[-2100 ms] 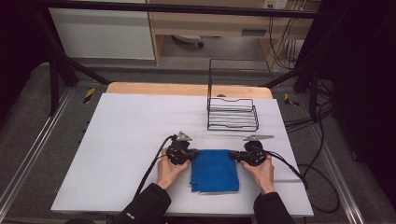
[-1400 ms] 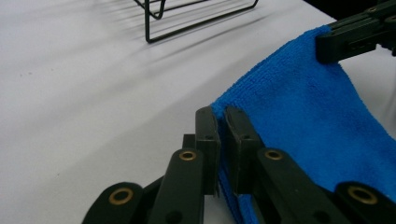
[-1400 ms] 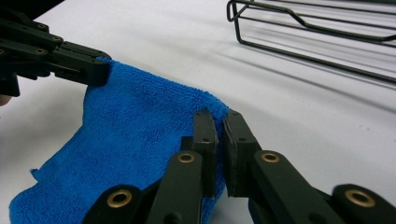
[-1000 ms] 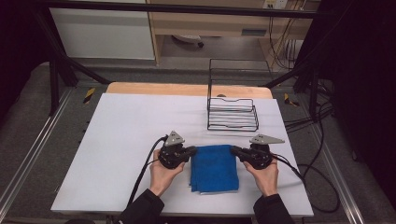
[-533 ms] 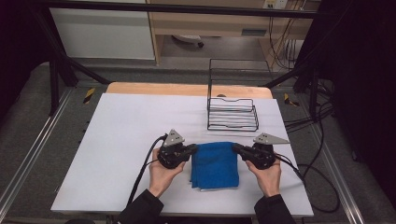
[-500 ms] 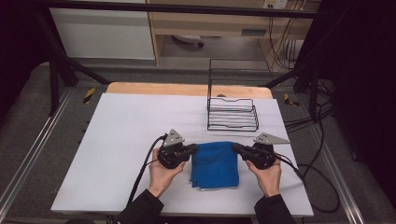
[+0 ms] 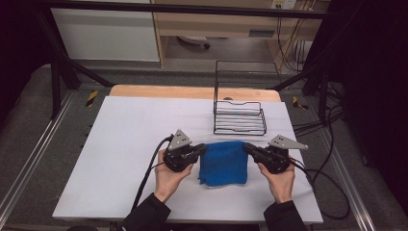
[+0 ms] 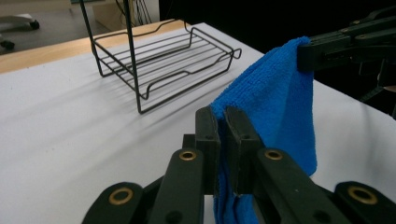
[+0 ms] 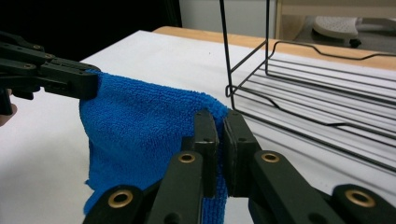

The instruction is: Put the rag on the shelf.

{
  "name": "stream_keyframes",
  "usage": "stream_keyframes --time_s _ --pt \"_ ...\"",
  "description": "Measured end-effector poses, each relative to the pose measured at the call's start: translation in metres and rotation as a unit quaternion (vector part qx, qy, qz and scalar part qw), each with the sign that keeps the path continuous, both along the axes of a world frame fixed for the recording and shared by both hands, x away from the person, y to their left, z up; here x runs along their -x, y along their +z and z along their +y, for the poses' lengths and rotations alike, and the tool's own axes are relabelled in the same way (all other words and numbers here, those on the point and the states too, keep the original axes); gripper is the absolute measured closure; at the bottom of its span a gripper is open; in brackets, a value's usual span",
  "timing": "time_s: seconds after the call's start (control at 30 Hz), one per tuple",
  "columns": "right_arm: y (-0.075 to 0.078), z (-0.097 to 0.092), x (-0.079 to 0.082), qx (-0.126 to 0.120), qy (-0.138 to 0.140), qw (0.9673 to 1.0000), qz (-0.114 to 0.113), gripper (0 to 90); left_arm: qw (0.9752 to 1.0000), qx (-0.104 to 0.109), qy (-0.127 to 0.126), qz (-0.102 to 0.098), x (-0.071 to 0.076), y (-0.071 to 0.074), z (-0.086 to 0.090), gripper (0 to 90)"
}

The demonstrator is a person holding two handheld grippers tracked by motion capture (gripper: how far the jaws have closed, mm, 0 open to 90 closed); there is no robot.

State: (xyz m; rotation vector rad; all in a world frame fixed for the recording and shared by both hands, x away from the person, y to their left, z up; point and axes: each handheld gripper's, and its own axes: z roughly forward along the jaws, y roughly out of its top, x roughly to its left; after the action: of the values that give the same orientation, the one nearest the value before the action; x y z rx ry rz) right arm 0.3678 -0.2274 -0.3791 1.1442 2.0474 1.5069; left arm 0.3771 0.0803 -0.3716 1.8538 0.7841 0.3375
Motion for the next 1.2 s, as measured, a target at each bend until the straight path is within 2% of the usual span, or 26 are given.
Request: stream_keyframes --time_s 0.63,0.73,0.97,1.2 --pt "0.027 -0.006 0.012 -0.001 -0.019 0.9982 -0.057 85.9 0.9992 0.017 -0.002 -0.037 0.000 0.024 -0.007 84.2" --pt "0.032 -0.007 0.015 -0.005 -0.025 0.9973 -0.069 86.0 0.9987 0.016 -0.002 -0.047 -0.001 0.029 -0.010 84.2" --pt "0.045 -0.010 0.020 -0.013 -0.046 0.9938 -0.100 86.0 0.9974 0.028 -0.003 -0.067 -0.001 0.045 -0.015 84.2" --pt "0.056 -0.010 0.021 -0.018 -0.052 0.9913 -0.119 86.0 0.9958 0.040 0.001 -0.083 -0.004 0.055 -0.016 84.2"
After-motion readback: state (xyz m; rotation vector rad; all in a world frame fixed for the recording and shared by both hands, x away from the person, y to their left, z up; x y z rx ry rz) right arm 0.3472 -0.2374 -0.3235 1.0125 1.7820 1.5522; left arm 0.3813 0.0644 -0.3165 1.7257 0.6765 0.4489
